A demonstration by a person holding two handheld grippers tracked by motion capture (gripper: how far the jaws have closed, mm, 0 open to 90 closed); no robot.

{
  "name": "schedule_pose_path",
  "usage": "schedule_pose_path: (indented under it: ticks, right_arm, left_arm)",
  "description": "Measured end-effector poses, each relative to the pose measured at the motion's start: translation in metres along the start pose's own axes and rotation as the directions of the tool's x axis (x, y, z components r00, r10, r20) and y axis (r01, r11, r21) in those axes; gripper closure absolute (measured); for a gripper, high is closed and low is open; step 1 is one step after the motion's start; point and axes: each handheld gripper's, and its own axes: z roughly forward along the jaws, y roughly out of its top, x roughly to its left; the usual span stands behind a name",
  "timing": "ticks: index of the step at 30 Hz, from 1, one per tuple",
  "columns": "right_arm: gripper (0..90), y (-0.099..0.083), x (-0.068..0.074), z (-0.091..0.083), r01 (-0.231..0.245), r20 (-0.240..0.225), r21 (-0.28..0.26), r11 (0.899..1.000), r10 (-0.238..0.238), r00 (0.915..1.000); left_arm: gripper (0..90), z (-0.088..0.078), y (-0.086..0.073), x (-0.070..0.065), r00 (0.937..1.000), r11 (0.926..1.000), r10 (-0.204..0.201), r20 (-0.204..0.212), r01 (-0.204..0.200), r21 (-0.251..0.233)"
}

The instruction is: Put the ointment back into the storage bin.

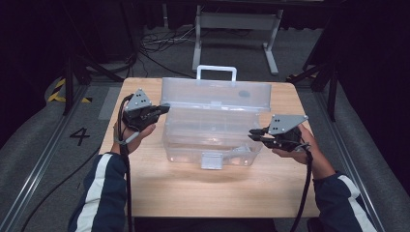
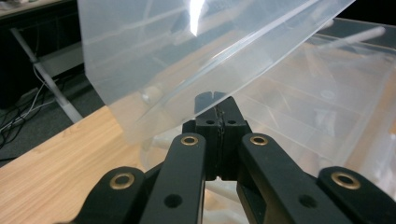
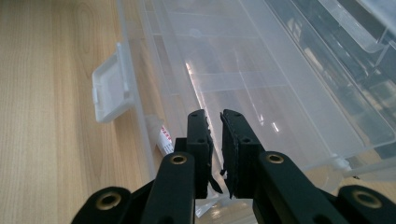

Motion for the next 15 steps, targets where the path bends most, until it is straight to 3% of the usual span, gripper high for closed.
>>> schedule_pose_path:
  ticks: [9, 15]
  right_arm:
    - [81.5, -0.012, 0.0, -0.008, -0.034, -0.027, -0.013, 0.999, 0.033, 0.9991]
    - [81.7, -0.019, -0.001, -0.015, -0.052, 0.005, -0.003, 0.999, 0.052, 0.9986]
  left_arm:
    - [90.0, -0.004, -0.014, -0.011, 0.9992, 0.9974, 0.034, 0.02, -0.035, 0.062]
    - [90.0, -0.006, -0.022, -0.015, 0.9986, 0.9947, 0.046, 0.027, -0.048, 0.091]
